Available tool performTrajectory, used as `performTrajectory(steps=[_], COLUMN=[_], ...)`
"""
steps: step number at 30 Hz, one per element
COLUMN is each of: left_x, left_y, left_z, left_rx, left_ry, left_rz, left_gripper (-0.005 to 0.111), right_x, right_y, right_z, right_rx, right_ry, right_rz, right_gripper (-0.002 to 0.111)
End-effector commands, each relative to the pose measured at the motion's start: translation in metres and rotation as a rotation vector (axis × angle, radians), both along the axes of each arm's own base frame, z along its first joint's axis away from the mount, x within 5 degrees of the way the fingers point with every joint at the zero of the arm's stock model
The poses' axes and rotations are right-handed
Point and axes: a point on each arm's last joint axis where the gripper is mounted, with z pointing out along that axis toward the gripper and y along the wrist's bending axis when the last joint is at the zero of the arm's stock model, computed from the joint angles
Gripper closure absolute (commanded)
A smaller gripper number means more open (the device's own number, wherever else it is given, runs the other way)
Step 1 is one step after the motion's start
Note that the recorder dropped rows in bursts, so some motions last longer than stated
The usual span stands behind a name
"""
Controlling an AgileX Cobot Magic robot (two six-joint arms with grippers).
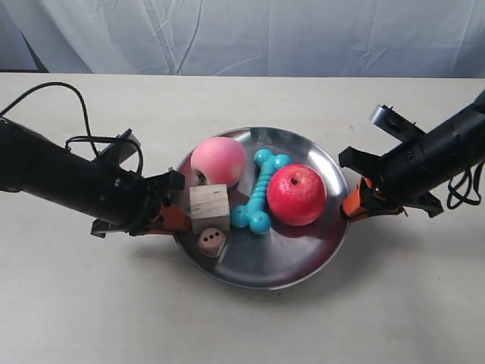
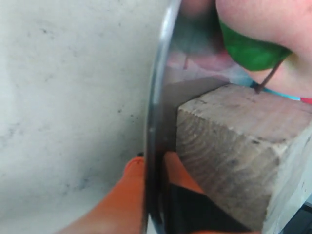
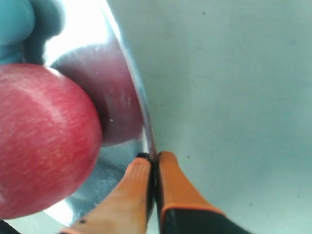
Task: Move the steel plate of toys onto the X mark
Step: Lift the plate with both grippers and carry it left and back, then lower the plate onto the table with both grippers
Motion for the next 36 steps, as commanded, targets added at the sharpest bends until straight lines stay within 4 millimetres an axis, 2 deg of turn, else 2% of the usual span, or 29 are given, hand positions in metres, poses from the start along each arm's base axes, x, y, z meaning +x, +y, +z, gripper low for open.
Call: performTrajectory(steps=[1, 8, 17, 25, 29, 32, 36], left_x=[0.002, 0.031, 0.057, 0.064, 0.067, 0.069, 0.067], left_y=[0.008, 0.048, 0.09, 0.113, 0.114, 0.118, 0.125], left_z=[0.019, 0.032, 0.05, 0.054, 0.058, 0.054, 0.039], left_rx=[-0.07, -0.049, -0.059, -0.059, -0.053, 0.021, 0.133], left_ry=[-0.021, -0.042, -0.061, -0.067, -0.083, -0.108, -0.074], left_rz=[-0.024, 0.104, 0.263, 0.343, 0.34, 0.33, 0.304], left_gripper=[0.107, 0.107, 0.107, 0.107, 0.107, 0.107, 0.107], right_x=[0.015, 0.049, 0.092, 0.109, 0.115, 0.118, 0.117], right_y=[0.038, 0.065, 0.077, 0.091, 0.096, 0.099, 0.107], right_z=[0.012, 0.02, 0.039, 0.04, 0.041, 0.04, 0.029], right_rx=[0.159, 0.187, 0.257, 0.302, 0.333, 0.329, 0.278], right_ry=[0.034, 0.02, 0.042, 0.083, 0.08, 0.069, 0.063], right_rz=[0.029, 0.045, 0.025, 0.021, 0.026, 0.024, 0.039], right_gripper=[0.108, 0.108, 0.108, 0.108, 0.108, 0.108, 0.108])
